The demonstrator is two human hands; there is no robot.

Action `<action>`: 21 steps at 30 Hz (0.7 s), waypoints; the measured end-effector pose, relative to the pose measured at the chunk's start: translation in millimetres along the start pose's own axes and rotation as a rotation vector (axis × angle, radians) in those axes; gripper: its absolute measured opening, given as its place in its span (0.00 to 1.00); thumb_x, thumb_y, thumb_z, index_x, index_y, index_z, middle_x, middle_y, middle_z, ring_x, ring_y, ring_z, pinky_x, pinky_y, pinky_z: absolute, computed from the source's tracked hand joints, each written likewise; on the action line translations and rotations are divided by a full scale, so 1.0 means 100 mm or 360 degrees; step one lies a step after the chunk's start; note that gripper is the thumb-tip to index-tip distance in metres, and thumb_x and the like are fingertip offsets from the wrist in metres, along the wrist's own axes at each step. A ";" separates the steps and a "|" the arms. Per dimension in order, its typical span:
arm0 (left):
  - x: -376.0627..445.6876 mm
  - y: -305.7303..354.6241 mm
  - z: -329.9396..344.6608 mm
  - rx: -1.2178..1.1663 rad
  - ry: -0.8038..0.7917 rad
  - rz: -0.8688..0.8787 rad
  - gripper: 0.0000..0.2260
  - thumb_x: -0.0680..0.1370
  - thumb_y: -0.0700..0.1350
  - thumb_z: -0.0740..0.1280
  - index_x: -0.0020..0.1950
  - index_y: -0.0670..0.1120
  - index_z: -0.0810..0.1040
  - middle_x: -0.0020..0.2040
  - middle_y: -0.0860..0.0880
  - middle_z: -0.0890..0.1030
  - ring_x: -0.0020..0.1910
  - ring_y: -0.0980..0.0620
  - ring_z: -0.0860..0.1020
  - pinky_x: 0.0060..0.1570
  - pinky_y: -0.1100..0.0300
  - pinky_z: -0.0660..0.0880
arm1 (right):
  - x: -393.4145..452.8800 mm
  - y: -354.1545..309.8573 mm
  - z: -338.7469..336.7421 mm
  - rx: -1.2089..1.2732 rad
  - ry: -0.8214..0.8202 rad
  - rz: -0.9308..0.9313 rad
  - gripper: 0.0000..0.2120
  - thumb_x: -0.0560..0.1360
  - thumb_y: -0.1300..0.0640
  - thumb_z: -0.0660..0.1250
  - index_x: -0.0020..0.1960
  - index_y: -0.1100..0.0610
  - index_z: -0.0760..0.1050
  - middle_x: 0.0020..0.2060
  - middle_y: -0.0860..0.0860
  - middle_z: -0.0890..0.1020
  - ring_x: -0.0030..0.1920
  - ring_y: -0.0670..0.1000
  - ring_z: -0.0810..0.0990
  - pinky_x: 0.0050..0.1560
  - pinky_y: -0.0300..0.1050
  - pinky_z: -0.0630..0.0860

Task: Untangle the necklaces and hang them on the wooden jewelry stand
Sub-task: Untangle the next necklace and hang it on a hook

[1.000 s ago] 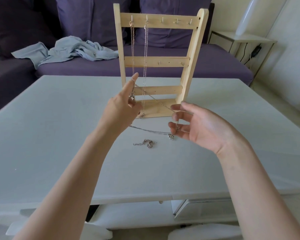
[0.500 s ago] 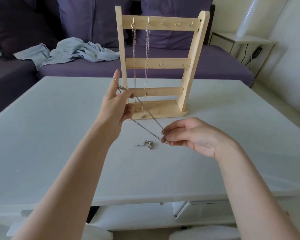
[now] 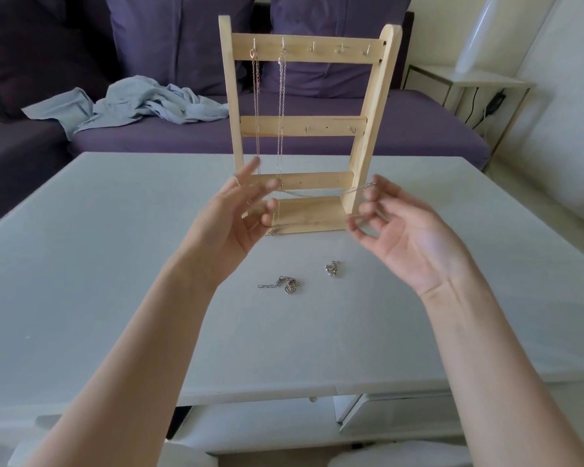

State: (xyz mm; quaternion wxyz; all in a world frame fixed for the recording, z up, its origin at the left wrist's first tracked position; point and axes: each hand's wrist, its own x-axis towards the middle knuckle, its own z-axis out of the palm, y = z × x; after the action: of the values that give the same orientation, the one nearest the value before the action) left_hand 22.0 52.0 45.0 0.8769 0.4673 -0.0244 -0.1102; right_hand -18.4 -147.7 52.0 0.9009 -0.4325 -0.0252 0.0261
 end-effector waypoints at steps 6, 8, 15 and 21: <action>-0.06 -0.22 0.06 0.0568 -0.0270 -0.0495 0.09 0.76 0.39 0.65 0.41 0.44 0.85 0.49 0.47 0.83 0.47 0.51 0.82 0.51 0.59 0.78 | 0.00 -0.07 0.04 0.0049 0.0095 -0.0145 0.12 0.77 0.68 0.54 0.45 0.59 0.75 0.32 0.50 0.75 0.24 0.44 0.64 0.29 0.34 0.67; -0.07 -0.27 0.07 0.0912 -0.0321 -0.0597 0.09 0.77 0.40 0.65 0.43 0.44 0.84 0.49 0.48 0.84 0.50 0.50 0.81 0.54 0.59 0.75 | -0.02 -0.10 0.06 -0.0022 0.0053 -0.0149 0.11 0.78 0.68 0.54 0.46 0.60 0.74 0.33 0.50 0.75 0.23 0.43 0.63 0.26 0.34 0.63; -0.07 -0.26 0.22 0.1453 -0.0295 -0.0059 0.10 0.81 0.39 0.59 0.59 0.41 0.78 0.53 0.47 0.79 0.53 0.51 0.77 0.50 0.74 0.70 | -0.10 -0.07 0.14 -0.0803 -0.0180 0.0031 0.11 0.77 0.69 0.57 0.48 0.62 0.77 0.33 0.51 0.78 0.25 0.44 0.62 0.26 0.35 0.56; -0.14 -0.18 0.33 0.0837 -0.0455 -0.0130 0.15 0.83 0.45 0.54 0.51 0.44 0.79 0.38 0.51 0.79 0.37 0.56 0.76 0.47 0.62 0.76 | -0.12 -0.02 0.18 -0.1283 -0.0176 0.0058 0.07 0.75 0.70 0.63 0.47 0.60 0.76 0.29 0.50 0.77 0.24 0.44 0.64 0.27 0.34 0.60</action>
State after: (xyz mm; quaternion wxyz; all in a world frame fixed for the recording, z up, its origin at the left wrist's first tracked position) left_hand 0.3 18.5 49.3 0.7083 0.6586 -0.1565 -0.2000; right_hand -31.5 -135.8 64.0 0.6557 -0.7494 -0.0741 0.0534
